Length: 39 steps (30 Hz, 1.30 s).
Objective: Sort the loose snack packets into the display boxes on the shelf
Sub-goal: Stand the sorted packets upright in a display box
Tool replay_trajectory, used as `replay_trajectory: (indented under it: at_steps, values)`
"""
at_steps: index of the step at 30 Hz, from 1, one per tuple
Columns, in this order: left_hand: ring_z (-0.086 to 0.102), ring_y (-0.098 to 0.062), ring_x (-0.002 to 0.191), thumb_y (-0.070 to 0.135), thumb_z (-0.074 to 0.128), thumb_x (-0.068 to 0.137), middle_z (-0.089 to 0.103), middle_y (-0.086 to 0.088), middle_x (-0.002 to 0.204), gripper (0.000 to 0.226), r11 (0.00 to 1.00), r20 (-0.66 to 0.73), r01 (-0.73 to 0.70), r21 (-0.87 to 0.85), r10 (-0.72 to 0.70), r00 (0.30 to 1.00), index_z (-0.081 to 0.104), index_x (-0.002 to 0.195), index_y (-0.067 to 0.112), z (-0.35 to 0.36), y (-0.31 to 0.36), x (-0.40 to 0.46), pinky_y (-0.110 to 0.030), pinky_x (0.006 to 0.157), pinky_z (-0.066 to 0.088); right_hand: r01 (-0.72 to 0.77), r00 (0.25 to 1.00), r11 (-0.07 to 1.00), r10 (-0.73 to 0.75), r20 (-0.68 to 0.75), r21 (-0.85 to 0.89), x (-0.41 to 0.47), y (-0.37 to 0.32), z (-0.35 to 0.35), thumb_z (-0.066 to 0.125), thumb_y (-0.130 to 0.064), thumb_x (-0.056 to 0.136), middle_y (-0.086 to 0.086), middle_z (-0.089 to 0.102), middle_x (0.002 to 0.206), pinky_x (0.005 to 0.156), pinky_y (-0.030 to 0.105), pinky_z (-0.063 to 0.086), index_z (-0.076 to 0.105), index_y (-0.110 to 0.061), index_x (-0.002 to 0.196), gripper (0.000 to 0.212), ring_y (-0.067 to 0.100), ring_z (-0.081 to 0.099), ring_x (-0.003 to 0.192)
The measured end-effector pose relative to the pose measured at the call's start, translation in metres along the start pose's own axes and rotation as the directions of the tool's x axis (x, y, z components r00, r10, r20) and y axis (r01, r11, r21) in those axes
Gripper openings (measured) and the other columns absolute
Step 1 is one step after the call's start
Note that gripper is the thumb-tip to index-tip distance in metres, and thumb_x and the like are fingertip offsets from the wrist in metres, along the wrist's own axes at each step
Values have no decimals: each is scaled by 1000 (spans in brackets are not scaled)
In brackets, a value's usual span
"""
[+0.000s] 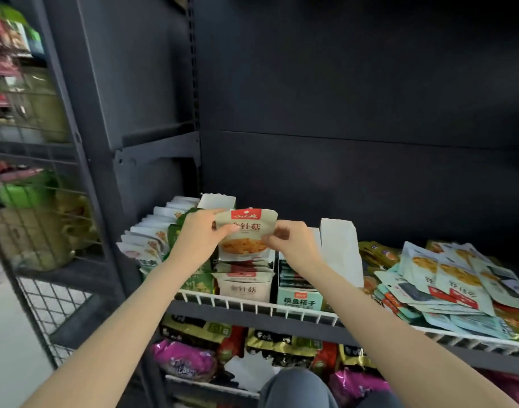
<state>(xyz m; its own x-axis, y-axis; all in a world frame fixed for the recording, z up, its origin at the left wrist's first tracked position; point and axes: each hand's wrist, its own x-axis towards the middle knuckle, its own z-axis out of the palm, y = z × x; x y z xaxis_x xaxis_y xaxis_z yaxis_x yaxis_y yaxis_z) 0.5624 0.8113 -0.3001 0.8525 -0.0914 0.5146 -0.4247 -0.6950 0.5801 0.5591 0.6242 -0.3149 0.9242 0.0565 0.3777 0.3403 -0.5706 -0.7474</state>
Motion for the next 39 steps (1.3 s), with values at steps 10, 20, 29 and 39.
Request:
replay_trajectory:
  at_steps: [10, 20, 29, 39]
  values:
    - [64, -10, 83, 20, 58, 91, 69, 7, 100, 17, 951, 142, -208, 229, 179, 974, 66, 105, 25, -2, 3, -5, -28, 73, 53, 115, 993, 909, -102, 54, -400, 3, 4, -6, 60, -16, 88, 1, 67, 90, 76, 35, 51, 69, -14, 91, 10, 18, 61, 87]
    - [62, -7, 89, 25, 52, 93, 69, 8, 100, 20, 965, 281, -172, 200, 112, 953, 67, 106, 25, 18, 32, -2, -29, 79, 53, 55, 992, 954, -19, 123, -295, -11, 11, -39, 53, -15, 93, -7, 67, 110, 88, 18, 41, 68, -20, 108, 23, 6, 58, 103]
    - [58, -10, 95, 16, 48, 96, 61, -1, 111, 31, 970, 252, -186, -157, 221, 942, 51, 126, 15, 149, 145, 10, -26, 86, 49, -298, 939, 885, 203, -279, -358, -43, 113, -147, 51, -12, 92, 7, 60, 124, 85, 32, 48, 55, -14, 125, 34, 22, 58, 105]
    - [47, -32, 122, 13, 42, 95, 43, -17, 141, 53, 988, 729, -153, 18, 92, 678, 25, 146, 9, 309, 199, 11, -37, 98, 42, -653, 749, 640, 626, -218, -405, -69, 228, -220, 64, -46, 84, 16, 36, 146, 103, 42, 38, 25, -13, 145, 79, 33, 37, 132]
